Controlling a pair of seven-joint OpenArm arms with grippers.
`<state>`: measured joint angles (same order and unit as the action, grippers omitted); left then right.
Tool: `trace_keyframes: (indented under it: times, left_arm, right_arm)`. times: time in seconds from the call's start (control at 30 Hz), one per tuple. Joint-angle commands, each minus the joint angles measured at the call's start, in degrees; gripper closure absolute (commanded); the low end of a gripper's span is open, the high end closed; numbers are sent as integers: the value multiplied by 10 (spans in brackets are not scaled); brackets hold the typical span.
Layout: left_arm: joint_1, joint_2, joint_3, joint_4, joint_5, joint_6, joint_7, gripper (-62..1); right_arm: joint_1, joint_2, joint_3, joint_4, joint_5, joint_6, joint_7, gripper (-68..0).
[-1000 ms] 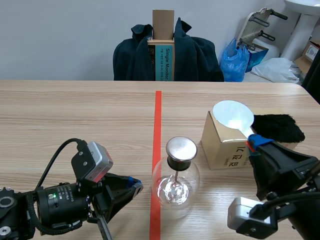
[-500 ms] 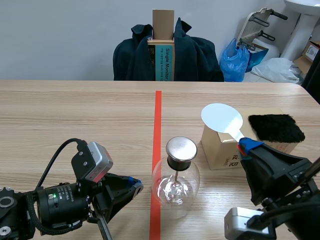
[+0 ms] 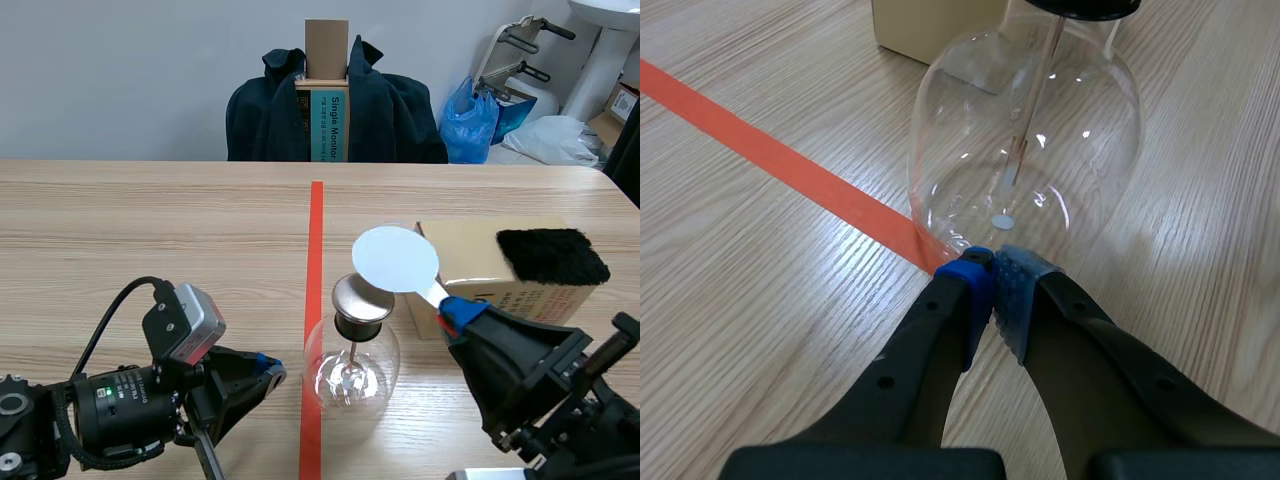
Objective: Do the electroscope experiment.
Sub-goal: 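Move the plate toward and away from the electroscope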
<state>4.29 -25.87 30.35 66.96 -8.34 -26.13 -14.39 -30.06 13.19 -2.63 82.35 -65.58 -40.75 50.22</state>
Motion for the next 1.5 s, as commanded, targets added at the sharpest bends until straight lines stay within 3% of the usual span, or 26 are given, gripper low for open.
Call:
trace_keyframes:
  times: [0.0, 0.37, 0.83, 1.03, 1.47]
  left_arm:
    - [3, 3, -3, 12, -3, 0, -8, -17]
    - [3, 3, -3, 12, -3, 0, -8, -17]
    - [3, 3, -3, 12, -3, 0, -8, -17]
    - [3, 3, -3, 12, -3, 0, -8, -17]
    - [3, 3, -3, 12, -3, 0, -8, -17]
  right_arm:
    - [4, 9, 0, 9, 4, 2, 6, -8]
    - [4, 9, 0, 9, 4, 3, 33, -8]
    - [4, 9, 0, 9, 4, 3, 29, -8]
    - [4, 9, 0, 9, 5, 3, -20, -8]
    - [4, 9, 0, 9, 5, 3, -190, -8]
